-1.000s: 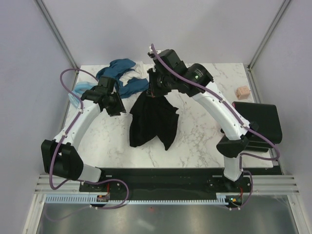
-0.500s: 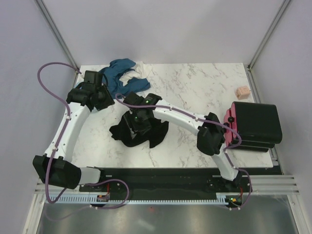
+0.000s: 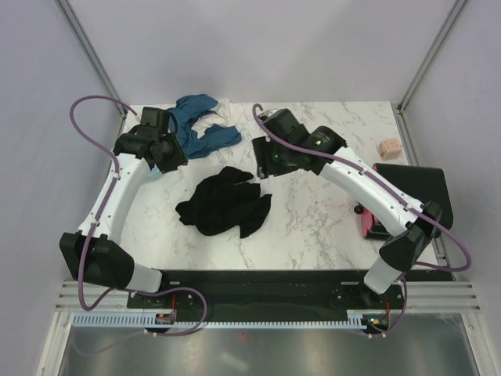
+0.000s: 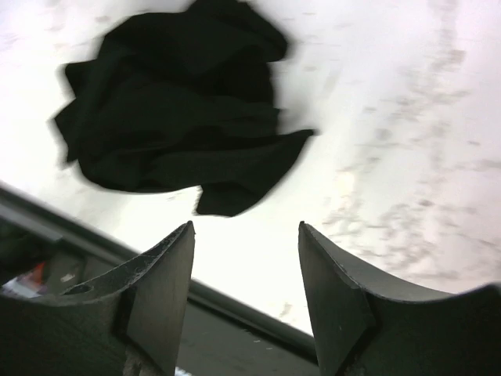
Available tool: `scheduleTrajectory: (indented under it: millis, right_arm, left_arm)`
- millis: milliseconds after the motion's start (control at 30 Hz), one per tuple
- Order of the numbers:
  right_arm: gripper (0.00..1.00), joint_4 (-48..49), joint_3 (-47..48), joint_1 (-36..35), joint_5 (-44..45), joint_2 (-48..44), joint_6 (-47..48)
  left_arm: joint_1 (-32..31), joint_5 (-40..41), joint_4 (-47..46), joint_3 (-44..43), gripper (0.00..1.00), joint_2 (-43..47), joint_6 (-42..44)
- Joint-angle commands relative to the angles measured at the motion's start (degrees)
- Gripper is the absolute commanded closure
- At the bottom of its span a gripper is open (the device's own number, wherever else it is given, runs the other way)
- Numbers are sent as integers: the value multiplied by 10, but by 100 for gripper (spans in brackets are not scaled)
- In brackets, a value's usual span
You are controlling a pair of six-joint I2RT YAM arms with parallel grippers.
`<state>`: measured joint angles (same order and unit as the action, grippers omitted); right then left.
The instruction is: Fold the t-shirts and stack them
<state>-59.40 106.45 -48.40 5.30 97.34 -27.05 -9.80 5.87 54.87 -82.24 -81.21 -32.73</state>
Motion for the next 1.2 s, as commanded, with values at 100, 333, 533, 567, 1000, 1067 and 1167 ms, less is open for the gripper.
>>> scheduleTrajectory:
  millis: [100, 333, 533, 567, 1000, 1067, 1167]
  right_arm:
    - [37, 79, -146, 92, 20, 8, 129]
    - [36, 190, -193, 133, -88, 59, 147]
    - [35, 242, -203, 133, -165, 77, 150]
    - [35, 244, -201, 133, -179, 86, 150]
    - [35, 287, -208, 120, -276, 125, 145]
    - [35, 298, -207, 118, -279, 135, 145]
    - [35, 300, -194, 115, -289, 160, 145]
  left_arm:
    - [2, 0, -10, 0, 58, -7, -7]
    - [2, -1, -8, 22, 59, -4, -7]
    - [1, -4, -6, 30, 59, -11, -11]
    - [1, -4, -6, 30, 59, -11, -12]
    - [1, -10, -8, 32, 61, -26, -18]
    - [1, -10, -8, 33, 61, -27, -18]
    - [1, -9, -8, 37, 61, -26, -15]
